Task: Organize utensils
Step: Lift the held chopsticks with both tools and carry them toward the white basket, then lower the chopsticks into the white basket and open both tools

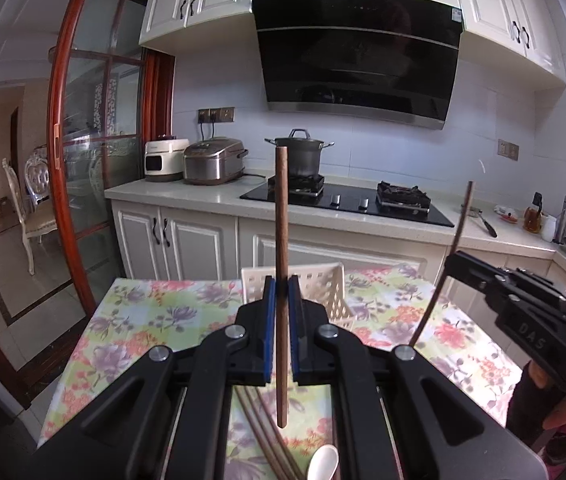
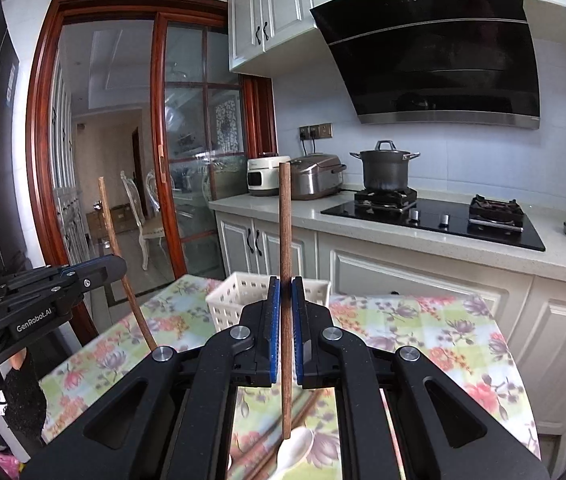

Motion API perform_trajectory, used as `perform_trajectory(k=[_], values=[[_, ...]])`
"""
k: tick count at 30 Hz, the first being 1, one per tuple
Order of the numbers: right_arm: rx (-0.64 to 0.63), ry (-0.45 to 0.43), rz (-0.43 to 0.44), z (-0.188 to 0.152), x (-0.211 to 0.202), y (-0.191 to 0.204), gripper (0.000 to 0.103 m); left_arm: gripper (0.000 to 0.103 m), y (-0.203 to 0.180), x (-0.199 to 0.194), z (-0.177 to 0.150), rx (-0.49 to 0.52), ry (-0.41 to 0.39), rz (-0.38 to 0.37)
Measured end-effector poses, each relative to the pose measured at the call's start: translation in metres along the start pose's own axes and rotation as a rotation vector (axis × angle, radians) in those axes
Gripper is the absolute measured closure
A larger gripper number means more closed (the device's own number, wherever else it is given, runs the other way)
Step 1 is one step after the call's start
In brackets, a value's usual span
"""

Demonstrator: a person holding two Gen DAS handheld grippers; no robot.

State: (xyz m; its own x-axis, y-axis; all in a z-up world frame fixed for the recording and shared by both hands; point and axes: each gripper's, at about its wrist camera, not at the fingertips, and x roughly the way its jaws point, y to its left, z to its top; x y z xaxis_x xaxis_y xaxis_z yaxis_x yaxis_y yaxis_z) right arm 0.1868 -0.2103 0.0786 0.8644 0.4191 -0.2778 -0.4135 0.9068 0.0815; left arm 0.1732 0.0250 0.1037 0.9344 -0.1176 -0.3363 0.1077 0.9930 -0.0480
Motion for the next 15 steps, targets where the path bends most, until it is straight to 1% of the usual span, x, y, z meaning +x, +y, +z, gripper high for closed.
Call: perform_trajectory(k=[3, 8, 11, 15], values=[[0.001, -0.022, 0.007, 0.02, 0.011, 0.0, 0.097, 0.097, -0.003, 0.004, 0.025, 0.005, -0.026, -0.015], [-0.017, -0.06, -0.008, 0.05, 0.036, 0.005, 0.097, 0.097, -0.007, 0.021, 0.065, 0.012, -0.078, -0.003], [-0.027, -0.079, -0.02, 0.06, 0.053, 0.005, 0.097, 0.097, -0.006, 0.038, 0.086, 0.001, -0.102, 0.008], [-0.024, -0.09, -0.01, 0.072, 0.073, 0.001, 0.097, 0.097, -0.002, 0.059, 0.107, -0.008, -0.113, 0.016]])
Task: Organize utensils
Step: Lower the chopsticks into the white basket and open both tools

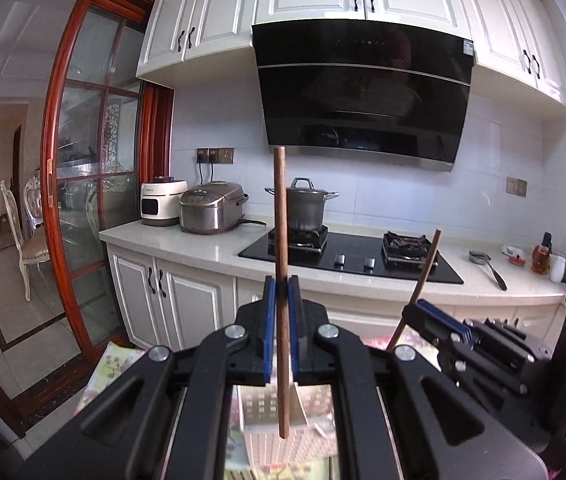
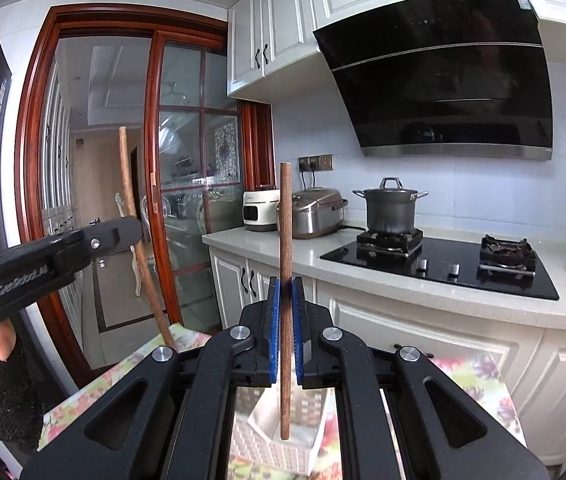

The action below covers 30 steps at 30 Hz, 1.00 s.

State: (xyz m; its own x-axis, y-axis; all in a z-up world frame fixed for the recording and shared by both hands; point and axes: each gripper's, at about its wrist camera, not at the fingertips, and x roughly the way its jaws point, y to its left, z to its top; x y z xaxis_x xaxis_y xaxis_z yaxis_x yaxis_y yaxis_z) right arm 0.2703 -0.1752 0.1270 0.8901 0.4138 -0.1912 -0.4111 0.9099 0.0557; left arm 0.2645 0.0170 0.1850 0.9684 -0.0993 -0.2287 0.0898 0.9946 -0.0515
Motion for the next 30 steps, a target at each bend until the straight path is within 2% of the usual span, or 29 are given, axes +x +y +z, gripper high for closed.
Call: perform_trajectory(k=[6, 10, 13, 18, 20, 23, 25, 30], values=[[-0.015, 0.054, 0.014, -0.005, 0.029, 0.001, 0.097, 0.097, 0.006, 0.039, -0.001, 0.005, 0.04, 0.023], [-0.002, 0.113, 0.026, -0.022, 0.046, -0.001, 0.097, 0.097, 0.016, 0.069, -0.02, -0.028, 0.122, 0.005], [0.018, 0.169, 0.041, -0.034, 0.058, -0.005, 0.097, 0.097, 0.023, 0.085, -0.038, -0.041, 0.193, -0.04], [0.037, 0.249, 0.021, -0.048, 0.08, -0.006, 0.096, 0.097, 0.024, 0.104, -0.061, -0.02, 0.28, -0.034], [0.07, 0.269, 0.018, -0.054, 0.087, -0.009, 0.093, 0.096, 0.027, 0.109, -0.069, -0.035, 0.298, -0.016], [0.099, 0.278, 0.004, -0.06, 0.092, -0.017, 0.083, 0.085, 0.034, 0.109, -0.077, -0.067, 0.304, -0.012], [0.111, 0.273, 0.0, -0.063, 0.093, -0.022, 0.049, 0.078, 0.039, 0.104, -0.079, -0.069, 0.29, 0.0], [0.127, 0.245, -0.01, -0.067, 0.08, -0.033, 0.047, 0.065, 0.043, 0.086, -0.082, -0.07, 0.248, 0.031]])
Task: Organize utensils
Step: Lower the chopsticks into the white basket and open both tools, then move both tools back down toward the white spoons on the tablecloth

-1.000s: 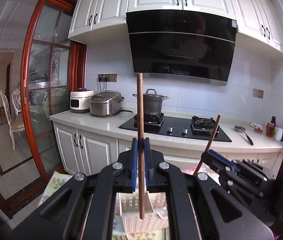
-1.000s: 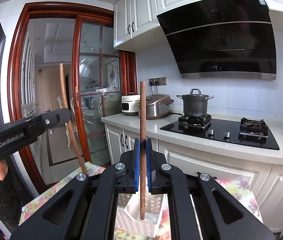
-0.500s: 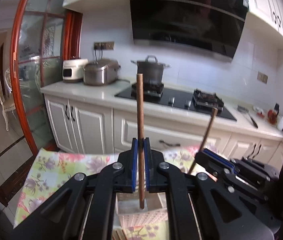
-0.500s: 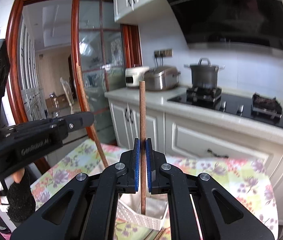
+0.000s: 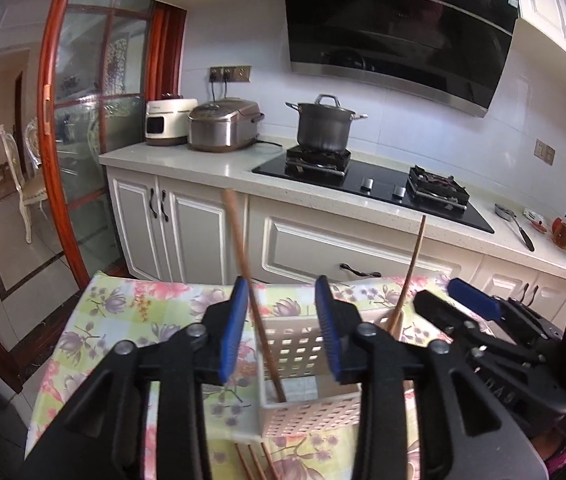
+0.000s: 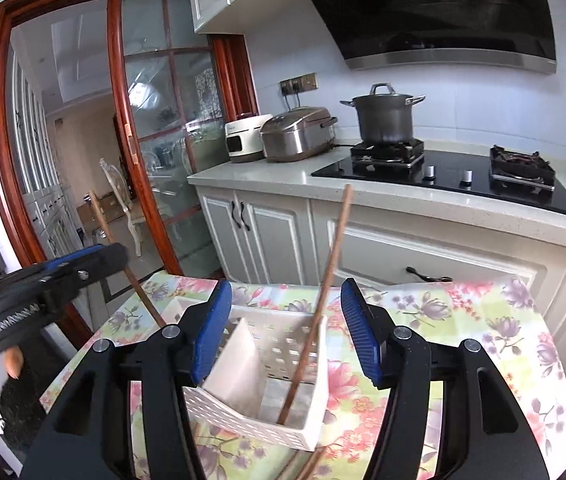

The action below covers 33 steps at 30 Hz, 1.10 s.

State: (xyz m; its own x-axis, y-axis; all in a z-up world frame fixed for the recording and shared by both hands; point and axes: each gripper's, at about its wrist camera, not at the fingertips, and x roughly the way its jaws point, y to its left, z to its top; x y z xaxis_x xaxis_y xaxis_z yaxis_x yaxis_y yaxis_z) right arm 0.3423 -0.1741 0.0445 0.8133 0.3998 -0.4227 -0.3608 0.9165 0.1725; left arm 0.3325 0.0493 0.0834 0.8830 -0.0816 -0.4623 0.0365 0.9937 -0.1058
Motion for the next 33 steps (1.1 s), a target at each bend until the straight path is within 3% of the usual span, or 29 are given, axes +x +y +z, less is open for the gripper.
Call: perform_trajectory(k=[6, 14, 23, 33], values=[[-0.005, -0.019, -0.021, -0.016, -0.025, -0.006, 0.047, 0.044, 0.012, -0.036, -0.016, -0.054, -0.075, 0.04], [-0.025, -0.02, -0.038, -0.057, -0.063, -0.005, 0.047, 0.033, 0.014, -0.077, -0.052, -0.049, -0.115, 0.091], [-0.006, -0.002, -0.057, -0.098, -0.095, -0.007, 0.047, 0.027, 0.021, -0.09, -0.095, -0.086, -0.048, 0.089], [0.067, 0.092, -0.068, -0.141, -0.097, -0.021, 0.049, 0.027, 0.023, -0.063, -0.144, -0.083, 0.088, 0.101]])
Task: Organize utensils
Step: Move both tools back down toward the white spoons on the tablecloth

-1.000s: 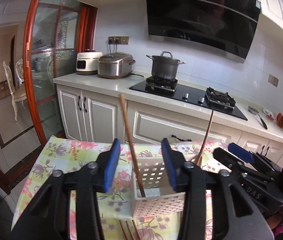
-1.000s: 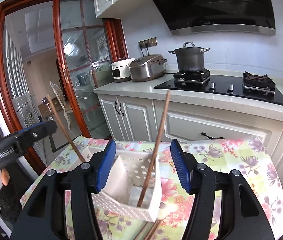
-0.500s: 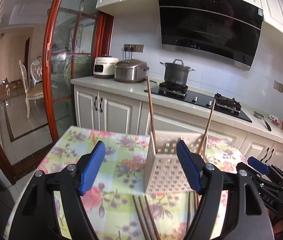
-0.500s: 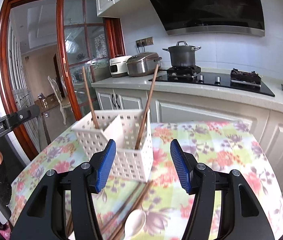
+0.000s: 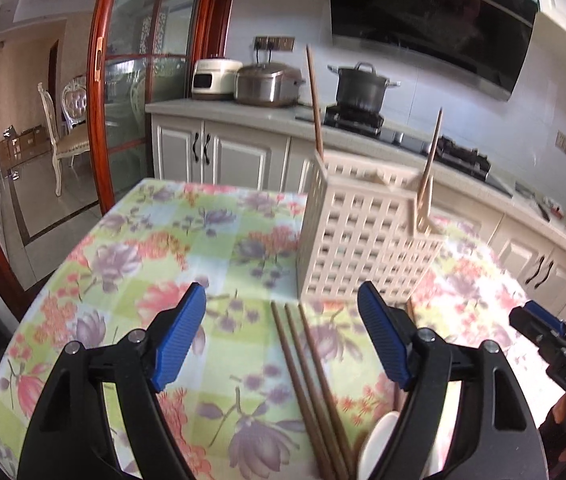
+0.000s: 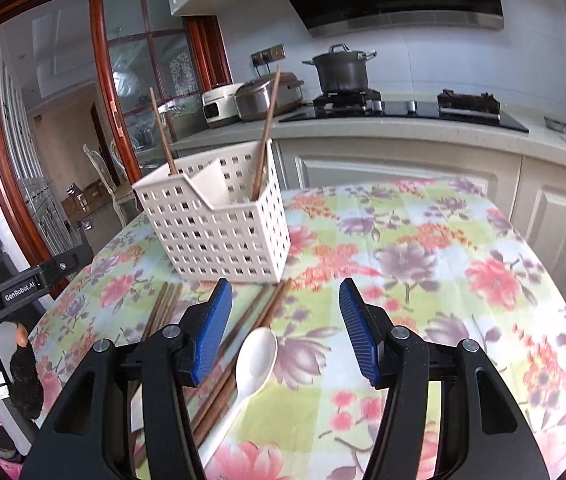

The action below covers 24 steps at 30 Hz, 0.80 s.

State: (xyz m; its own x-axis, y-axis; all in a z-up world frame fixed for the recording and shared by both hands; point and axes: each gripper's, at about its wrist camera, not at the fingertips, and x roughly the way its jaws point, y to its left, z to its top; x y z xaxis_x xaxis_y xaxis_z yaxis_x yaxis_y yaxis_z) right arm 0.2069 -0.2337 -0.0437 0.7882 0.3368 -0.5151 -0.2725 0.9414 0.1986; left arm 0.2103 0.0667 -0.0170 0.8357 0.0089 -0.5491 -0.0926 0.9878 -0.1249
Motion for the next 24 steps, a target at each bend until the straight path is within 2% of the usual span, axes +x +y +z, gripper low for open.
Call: perform_trajectory(k=[14, 17, 24], values=[[-0.005, 0.095, 0.0, -0.03, 0.019, 0.006, 0.05, 0.027, 0.0, 0.025, -0.034, 0.058, 0.102, 0.048], [-0.014, 0.108, 0.0, -0.034, 0.022, 0.01, 0.05, 0.027, 0.0, 0.027, -0.037, 0.058, 0.115, 0.041], [-0.001, 0.16, -0.005, -0.039, 0.031, 0.01, 0.05, 0.027, -0.016, 0.021, -0.051, 0.128, 0.122, 0.028]])
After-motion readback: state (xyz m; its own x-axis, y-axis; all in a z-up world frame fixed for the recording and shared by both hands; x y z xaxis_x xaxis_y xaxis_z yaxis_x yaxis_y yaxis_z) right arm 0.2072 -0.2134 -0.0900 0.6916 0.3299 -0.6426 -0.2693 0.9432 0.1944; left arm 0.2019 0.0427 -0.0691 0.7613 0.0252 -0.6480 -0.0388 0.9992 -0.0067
